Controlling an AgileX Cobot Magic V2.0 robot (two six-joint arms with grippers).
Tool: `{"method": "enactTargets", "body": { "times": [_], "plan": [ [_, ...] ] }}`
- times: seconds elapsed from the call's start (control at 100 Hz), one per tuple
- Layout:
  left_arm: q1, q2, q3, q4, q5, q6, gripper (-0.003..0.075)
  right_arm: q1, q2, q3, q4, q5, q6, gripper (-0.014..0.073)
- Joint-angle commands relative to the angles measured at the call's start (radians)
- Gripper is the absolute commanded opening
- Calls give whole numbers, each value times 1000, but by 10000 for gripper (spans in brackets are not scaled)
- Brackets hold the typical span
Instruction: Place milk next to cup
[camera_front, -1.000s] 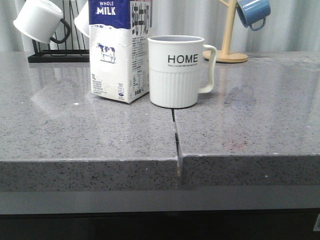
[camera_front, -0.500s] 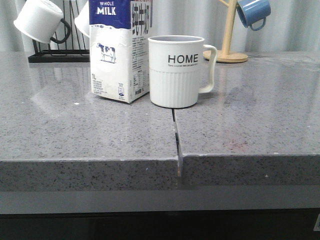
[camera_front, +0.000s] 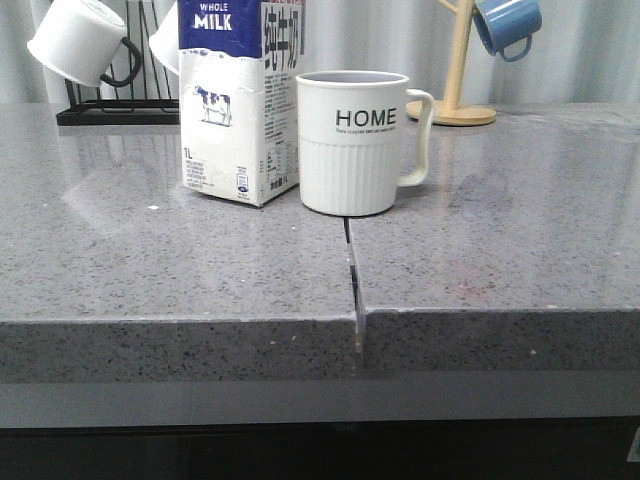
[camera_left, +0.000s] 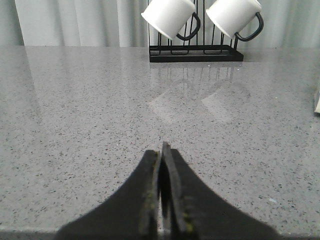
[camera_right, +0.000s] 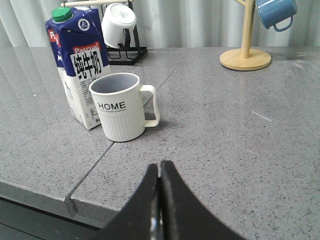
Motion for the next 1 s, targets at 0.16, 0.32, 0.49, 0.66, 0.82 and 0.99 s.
{"method": "enactTargets", "body": {
  "times": [0.16, 0.32, 0.49, 0.66, 0.82, 0.99],
  "plan": [
    [3, -32, 41, -8, -88, -1, -21, -7, 14, -20, -25, -112, -9, -70],
    [3, -32, 41, -8, -88, -1, -21, -109, 14, 32, -23, -234, -9, -70],
    [3, -32, 41, -8, -88, -1, -21, -282, 14, 166, -18, -429, -9, -70],
    [3, -32, 41, -8, -88, -1, -21, -402, 9, 256, 1, -450, -16, -70],
    [3, -32, 41, -8, -88, -1, -21, -424, -30, 322, 55, -467, -106, -70],
    [3, -32, 41, -8, -88, -1, -21, -429, -108, 414, 60, -525, -90, -70]
  ]
}}
